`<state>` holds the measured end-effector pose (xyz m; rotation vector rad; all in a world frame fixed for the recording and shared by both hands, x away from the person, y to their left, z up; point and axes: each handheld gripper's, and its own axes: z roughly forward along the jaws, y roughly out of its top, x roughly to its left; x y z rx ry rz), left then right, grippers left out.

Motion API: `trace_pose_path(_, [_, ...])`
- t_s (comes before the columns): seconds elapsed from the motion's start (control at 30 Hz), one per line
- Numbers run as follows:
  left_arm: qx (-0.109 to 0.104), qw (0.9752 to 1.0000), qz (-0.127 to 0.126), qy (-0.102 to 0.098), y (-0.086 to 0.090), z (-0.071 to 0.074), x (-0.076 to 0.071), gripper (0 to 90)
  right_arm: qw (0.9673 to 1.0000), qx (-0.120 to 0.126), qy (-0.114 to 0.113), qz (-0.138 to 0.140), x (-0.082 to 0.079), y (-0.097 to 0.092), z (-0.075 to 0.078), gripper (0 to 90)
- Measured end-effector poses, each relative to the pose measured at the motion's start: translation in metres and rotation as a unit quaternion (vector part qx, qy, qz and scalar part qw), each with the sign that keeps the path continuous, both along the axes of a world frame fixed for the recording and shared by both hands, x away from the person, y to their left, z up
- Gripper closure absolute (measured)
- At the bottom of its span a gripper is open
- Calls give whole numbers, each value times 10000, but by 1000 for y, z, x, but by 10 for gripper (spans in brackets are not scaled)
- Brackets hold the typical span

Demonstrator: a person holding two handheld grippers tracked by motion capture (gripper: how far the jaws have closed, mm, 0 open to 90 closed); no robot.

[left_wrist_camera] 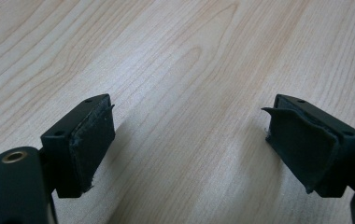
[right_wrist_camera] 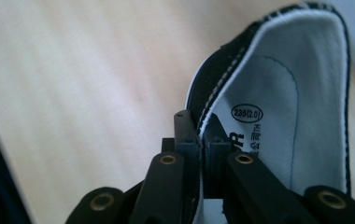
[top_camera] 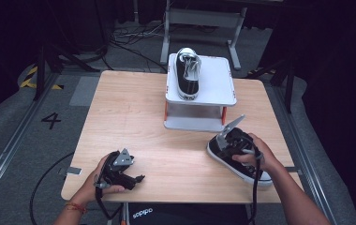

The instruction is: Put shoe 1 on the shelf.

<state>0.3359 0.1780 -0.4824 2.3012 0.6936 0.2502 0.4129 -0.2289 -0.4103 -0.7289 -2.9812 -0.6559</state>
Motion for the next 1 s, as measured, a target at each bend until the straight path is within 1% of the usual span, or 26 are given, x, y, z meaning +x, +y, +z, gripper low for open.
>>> trace_pose_path(0.07, [-1, 10000, 0, 1, 0, 0, 0, 152, 9992, -87, -16, 396, -16, 10, 0, 882])
trace_pose_path(0.1, [-1, 10000, 0, 0, 0, 0, 0, 152, 9987, -99, -24, 490, -20, 12, 0, 879])
trace_pose_path(0.17, [-2, 10000, 1, 0, 0, 0, 0, 152, 9976, -41, 2, 696, -33, 15, 0, 863])
trace_pose_path(0.2, [-3, 10000, 0, 1, 0, 0, 0, 152, 9970, -8, 6, 773, -37, 15, 0, 852])
trace_pose_path(0.23, [-3, 10000, -2, 2, 0, 0, 0, 152, 9960, 20, -8, 898, -46, 16, 0, 833])
trace_pose_path(0.27, [-4, 10000, -3, 2, 0, 0, 0, 152, 9960, 20, -8, 898, -46, 16, 0, 833])
trace_pose_path(0.33, [-3, 10000, -7, 3, 0, 0, 0, 152, 9951, -10, 1, 987, -57, 19, -1, 804])
trace_pose_path(0.37, [-3, 10000, -9, 4, 0, 0, 0, 152, 9954, -8, -37, 962, -61, 20, -1, 775])
trace_pose_path(0.4, [-4, 10000, -15, 5, 0, 0, 0, 152, 9957, -26, -73, 920, -64, 22, -1, 716])
trace_pose_path(0.43, [-4, 10000, -15, 5, 0, 0, 0, 152, 9957, -26, -73, 920, -64, 22, -1, 716])
trace_pose_path(0.47, [-3, 10000, -15, 6, 0, 0, 0, 152, 9959, 52, -109, 893, -66, 26, 0, 648])
trace_pose_path(0.5, [-2, 10000, -17, 5, 0, 0, 0, 152, 9961, 152, -62, 866, -66, 28, 1, 646])
trace_pose_path(0.53, [-2, 10000, -17, 5, 0, 0, 0, 152, 9961, 152, -62, 866, -66, 28, 1, 646])
trace_pose_path(0.57, [-5, 10000, -15, 6, 0, 0, 0, 152, 9960, 269, 24, 854, -66, 31, 0, 605])
trace_pose_path(0.6, [3, 10000, -26, 4, 0, 0, 1, 152, 9969, 278, 27, 730, -66, 39, -2, 575])
trace_pose_path(0.63, [3, 10000, -26, 4, 0, 0, 1, 152, 9973, 284, 84, 670, -66, 43, -5, 572])
trace_pose_path(0.67, [2, 10000, -34, 8, 0, 0, 1, 152, 9973, 284, 84, 670, -66, 43, -5, 572])
trace_pose_path(0.7, [4, 10000, -44, 8, 0, 0, 1, 152, 9977, 283, 127, 599, -65, 48, -8, 557])
trace_pose_path(0.73, [5, 10000, -50, 7, 0, 0, 1, 151, 9984, 276, 166, 469, -66, 53, -11, 566])
trace_pose_path(0.8, [9, 10000, -61, 13, 0, 0, 1, 151, 9985, 353, 269, 335, -66, 58, -15, 584])
trace_pose_path(0.83, [8, 10000, -64, 15, 0, 0, 1, 151, 9991, 298, 227, 210, -67, 61, -17, 598])
trace_pose_path(0.87, [4, 10000, -71, 22, 0, 0, 2, 151, 9996, 233, 83, 117, -69, 62, -19, 707])
trace_pose_path(0.9, [3, 10000, -73, 23, 0, 0, 2, 152, 9998, 202, -14, 84, -70, 60, -19, 751])
trace_pose_path(0.93, [3, 10000, -73, 23, 0, 0, 2, 151, 9998, 202, -14, 84, -70, 60, -19, 751])
trace_pose_path(0.97, [4, 10000, -77, 23, 0, 0, 2, 151, 9995, 282, 31, 107, -70, 57, -18, 767])
trace_pose_path(1.0, [3, 10000, -76, 22, 0, 0, 2, 152, 9991, 377, 157, 127, -71, 53, -18, 777])
